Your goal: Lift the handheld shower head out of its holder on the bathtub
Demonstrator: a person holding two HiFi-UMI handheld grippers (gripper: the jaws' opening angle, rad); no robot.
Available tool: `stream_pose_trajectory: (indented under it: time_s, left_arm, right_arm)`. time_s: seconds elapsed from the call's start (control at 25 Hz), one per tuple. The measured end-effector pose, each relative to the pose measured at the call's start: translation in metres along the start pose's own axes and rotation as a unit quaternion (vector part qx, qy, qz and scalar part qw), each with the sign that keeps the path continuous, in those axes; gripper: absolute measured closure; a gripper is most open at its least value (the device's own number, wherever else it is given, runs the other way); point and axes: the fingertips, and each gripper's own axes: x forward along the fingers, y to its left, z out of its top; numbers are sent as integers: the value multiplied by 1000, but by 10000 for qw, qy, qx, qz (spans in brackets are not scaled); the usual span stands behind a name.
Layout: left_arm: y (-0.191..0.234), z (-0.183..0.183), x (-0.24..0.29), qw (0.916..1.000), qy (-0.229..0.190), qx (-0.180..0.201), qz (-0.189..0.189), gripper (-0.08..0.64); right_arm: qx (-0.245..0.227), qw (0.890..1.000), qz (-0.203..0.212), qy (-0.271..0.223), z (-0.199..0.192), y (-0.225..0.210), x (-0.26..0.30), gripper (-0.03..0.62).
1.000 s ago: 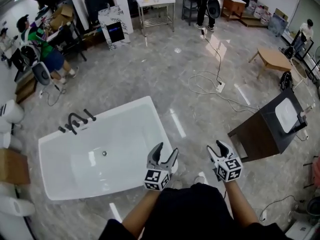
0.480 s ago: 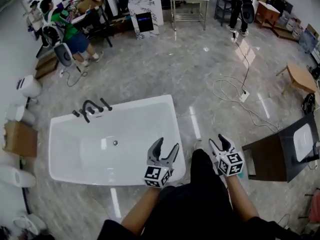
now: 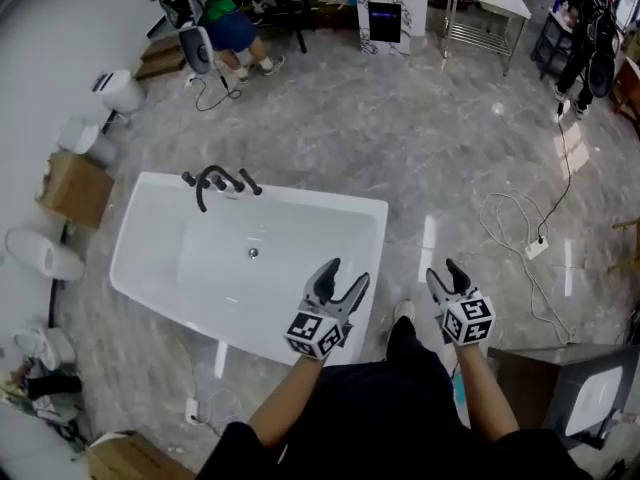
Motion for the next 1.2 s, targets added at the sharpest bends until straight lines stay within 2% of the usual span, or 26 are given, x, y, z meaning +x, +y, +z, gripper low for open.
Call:
stream_pose_trajectory:
  time_s: [0.2, 0.56, 0.96, 1.2]
  left_arm:
    - [-4, 17, 50, 9997, -1, 164, 203, 287]
    - [30, 42, 80, 9968, -90, 119, 789, 287]
    - [44, 41, 110, 9922, -126, 98, 1238, 287]
    - [43, 33, 122, 9910, 45, 72, 1335, 287]
  right_arm:
    - [-43, 9993, 333, 156, 27, -31, 40, 402]
    - [-309, 9939, 1001, 339, 63, -32, 91, 402]
    - [-246, 9884, 1389, 556, 52, -61, 109, 402]
    - [-309, 9859, 1545, 556, 56, -69, 107, 402]
